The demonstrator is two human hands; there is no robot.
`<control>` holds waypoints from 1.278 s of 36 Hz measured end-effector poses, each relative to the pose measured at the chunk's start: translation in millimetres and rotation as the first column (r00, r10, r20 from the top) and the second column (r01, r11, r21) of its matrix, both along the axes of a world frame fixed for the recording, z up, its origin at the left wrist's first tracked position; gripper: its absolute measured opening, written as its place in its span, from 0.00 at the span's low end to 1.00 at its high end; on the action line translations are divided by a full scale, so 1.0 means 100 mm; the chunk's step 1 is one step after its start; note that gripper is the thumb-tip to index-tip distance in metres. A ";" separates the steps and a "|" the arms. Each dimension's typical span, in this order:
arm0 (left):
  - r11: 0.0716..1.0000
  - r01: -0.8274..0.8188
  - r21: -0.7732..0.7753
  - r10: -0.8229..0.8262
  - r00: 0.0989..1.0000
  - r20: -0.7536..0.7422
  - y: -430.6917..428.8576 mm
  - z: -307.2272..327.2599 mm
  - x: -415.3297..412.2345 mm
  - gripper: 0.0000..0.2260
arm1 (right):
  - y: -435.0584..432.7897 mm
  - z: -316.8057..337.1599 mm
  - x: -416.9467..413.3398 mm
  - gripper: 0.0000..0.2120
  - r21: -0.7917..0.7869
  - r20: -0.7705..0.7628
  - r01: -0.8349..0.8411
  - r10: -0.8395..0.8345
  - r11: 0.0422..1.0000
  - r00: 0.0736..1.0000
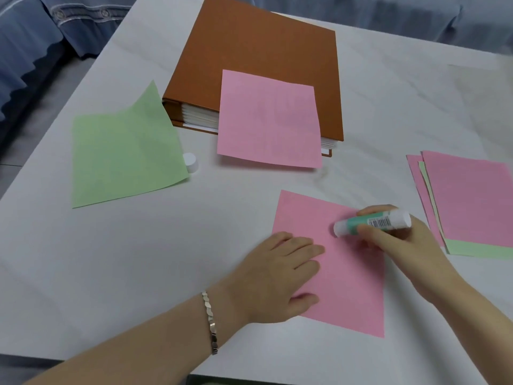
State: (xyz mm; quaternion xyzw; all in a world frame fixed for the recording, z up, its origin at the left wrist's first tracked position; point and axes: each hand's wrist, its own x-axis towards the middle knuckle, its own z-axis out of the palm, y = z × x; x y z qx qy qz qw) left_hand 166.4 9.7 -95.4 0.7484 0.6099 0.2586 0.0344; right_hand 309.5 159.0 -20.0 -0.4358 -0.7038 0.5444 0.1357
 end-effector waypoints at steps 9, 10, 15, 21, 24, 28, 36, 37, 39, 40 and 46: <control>0.999 0.043 0.001 -0.043 0.999 0.030 0.00 -0.05 -0.01 0.16 | -0.14 0.06 -0.09 0.04 0.282 0.191 -0.127 0.074 0.951 0.979; 0.999 0.049 -0.001 -0.049 0.998 0.029 0.00 -0.05 -0.01 0.15 | -0.13 0.04 -0.11 0.05 0.294 0.199 -0.138 0.081 0.946 0.977; 0.998 0.055 -0.006 -0.055 0.998 0.020 0.01 -0.05 -0.01 0.15 | -0.06 0.03 -0.21 0.12 0.317 0.210 -0.172 0.108 0.933 0.972; 0.998 0.055 -0.018 -0.055 0.998 0.021 0.01 -0.03 0.00 0.15 | 0.10 -0.01 -0.33 0.08 0.362 0.186 -0.119 0.054 0.925 0.981; 0.998 0.049 -0.026 -0.049 0.999 0.024 0.01 -0.01 0.00 0.14 | 0.16 -0.04 -0.36 0.04 0.377 0.196 -0.100 0.027 0.921 0.980; 0.999 0.041 -0.028 -0.040 0.999 0.023 0.02 0.01 0.02 0.13 | 0.18 -0.04 -0.32 0.07 0.438 0.163 -0.026 -0.051 0.898 0.985; 0.995 0.052 -0.088 -0.060 0.995 -0.082 0.04 0.00 0.09 0.16 | -0.05 0.03 0.01 0.10 0.354 0.170 -0.025 -0.037 0.935 0.985; 0.994 0.056 -0.092 -0.064 0.994 -0.085 0.04 0.00 0.08 0.16 | -0.08 0.02 0.03 0.10 0.336 0.173 -0.039 -0.021 0.941 0.985; 0.994 0.061 -0.092 -0.069 0.994 -0.085 0.03 0.00 0.08 0.17 | -0.11 0.01 0.05 0.08 0.300 0.172 -0.071 0.019 0.951 0.985; 0.994 0.064 -0.094 -0.072 0.994 -0.085 0.03 0.00 0.08 0.17 | -0.12 0.01 0.04 0.07 0.290 0.172 -0.089 0.040 0.953 0.984; 0.987 0.073 -0.146 -0.086 0.992 -0.089 0.03 0.00 0.07 0.18 | -0.03 -0.02 -0.06 0.04 0.271 0.170 -0.103 0.057 0.957 0.984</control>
